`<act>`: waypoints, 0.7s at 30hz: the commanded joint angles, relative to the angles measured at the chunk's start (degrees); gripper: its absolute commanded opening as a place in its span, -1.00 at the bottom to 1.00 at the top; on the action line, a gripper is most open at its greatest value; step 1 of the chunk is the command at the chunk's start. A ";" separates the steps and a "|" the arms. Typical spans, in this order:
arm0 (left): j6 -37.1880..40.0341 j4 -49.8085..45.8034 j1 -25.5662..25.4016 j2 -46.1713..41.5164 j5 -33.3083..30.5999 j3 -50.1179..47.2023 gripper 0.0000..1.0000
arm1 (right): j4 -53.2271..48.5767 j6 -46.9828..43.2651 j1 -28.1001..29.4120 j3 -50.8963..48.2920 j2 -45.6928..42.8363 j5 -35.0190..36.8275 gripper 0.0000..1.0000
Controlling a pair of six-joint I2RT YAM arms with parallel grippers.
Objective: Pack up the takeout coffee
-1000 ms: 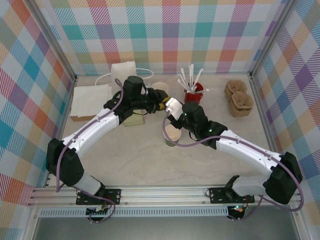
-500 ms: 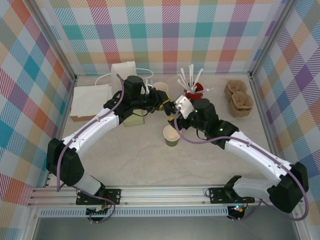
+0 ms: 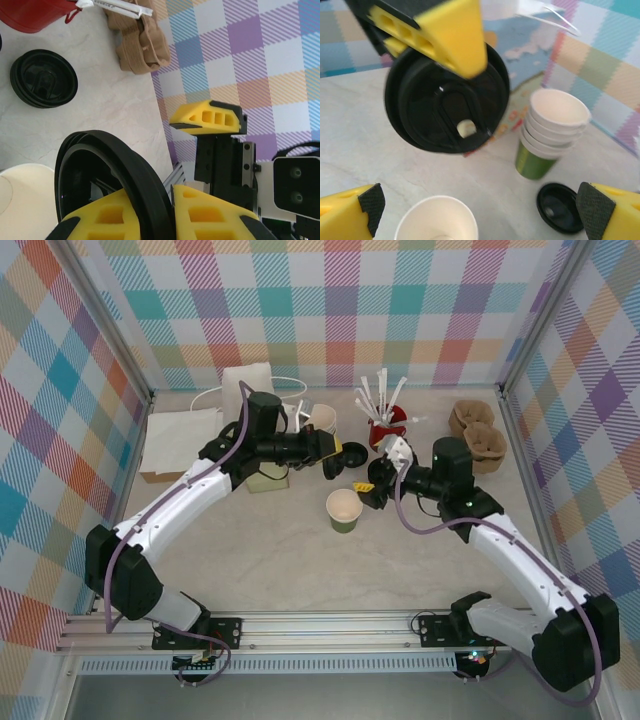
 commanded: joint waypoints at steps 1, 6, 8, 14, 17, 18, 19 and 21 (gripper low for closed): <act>3.44 -2.33 -0.40 -1.83 2.38 1.55 -0.78 | 6.50 -3.10 -0.20 4.32 3.49 -10.74 0.99; 1.54 0.72 -0.53 -1.99 2.42 0.49 -0.78 | 6.95 -3.55 1.29 7.10 7.96 -12.15 0.99; 0.83 2.09 -0.60 -1.89 2.40 0.31 -0.78 | 7.55 -3.59 2.11 7.20 8.81 -12.26 0.99; 0.46 2.73 -0.80 -1.72 2.79 0.38 -0.79 | 8.50 -3.15 3.76 8.24 11.50 -11.66 1.00; 0.47 2.61 -0.80 -1.73 2.80 0.38 -0.79 | 8.94 -2.71 3.87 8.56 12.24 -11.71 0.94; 0.45 2.57 -0.80 -1.82 2.80 0.31 -0.79 | 8.81 -2.69 3.86 8.65 12.33 -11.80 0.92; 0.46 2.49 -0.80 -1.81 2.71 0.29 -0.79 | 8.55 -2.83 3.85 8.76 12.36 -11.91 0.89; 0.45 2.50 -0.79 -1.85 2.68 0.33 -0.80 | 7.66 -3.26 3.86 9.00 12.36 -12.01 0.84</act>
